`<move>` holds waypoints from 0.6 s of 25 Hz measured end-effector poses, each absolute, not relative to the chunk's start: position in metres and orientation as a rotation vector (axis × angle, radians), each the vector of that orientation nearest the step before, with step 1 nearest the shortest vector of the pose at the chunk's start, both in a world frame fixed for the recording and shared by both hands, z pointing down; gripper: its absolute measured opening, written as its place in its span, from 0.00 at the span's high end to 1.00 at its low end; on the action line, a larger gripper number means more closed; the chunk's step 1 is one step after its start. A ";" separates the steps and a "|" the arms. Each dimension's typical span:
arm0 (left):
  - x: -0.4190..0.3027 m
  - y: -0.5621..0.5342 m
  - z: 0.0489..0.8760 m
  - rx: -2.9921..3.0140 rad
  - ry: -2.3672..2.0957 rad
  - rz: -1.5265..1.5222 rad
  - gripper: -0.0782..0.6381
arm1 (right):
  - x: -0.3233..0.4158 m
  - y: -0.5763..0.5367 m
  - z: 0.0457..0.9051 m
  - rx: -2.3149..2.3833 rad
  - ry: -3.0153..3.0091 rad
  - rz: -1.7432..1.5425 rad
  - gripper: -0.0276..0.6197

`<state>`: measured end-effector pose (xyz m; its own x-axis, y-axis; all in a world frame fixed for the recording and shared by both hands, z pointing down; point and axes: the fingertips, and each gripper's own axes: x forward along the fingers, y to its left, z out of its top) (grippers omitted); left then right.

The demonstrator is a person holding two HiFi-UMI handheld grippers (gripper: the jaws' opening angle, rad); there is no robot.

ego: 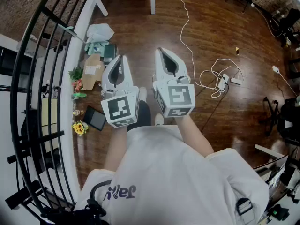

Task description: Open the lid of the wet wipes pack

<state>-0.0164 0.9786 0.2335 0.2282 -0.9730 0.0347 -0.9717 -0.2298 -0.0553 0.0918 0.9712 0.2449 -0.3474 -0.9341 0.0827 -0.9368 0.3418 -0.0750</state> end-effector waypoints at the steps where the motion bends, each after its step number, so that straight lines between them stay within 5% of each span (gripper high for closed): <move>1: -0.020 0.967 0.233 -2.450 1.933 -0.079 0.87 | 0.087 0.960 0.243 1.777 -2.552 0.172 0.98; 15: -0.080 0.797 0.223 -2.532 1.885 0.042 0.87 | 0.023 0.804 0.225 1.756 -2.573 0.089 0.98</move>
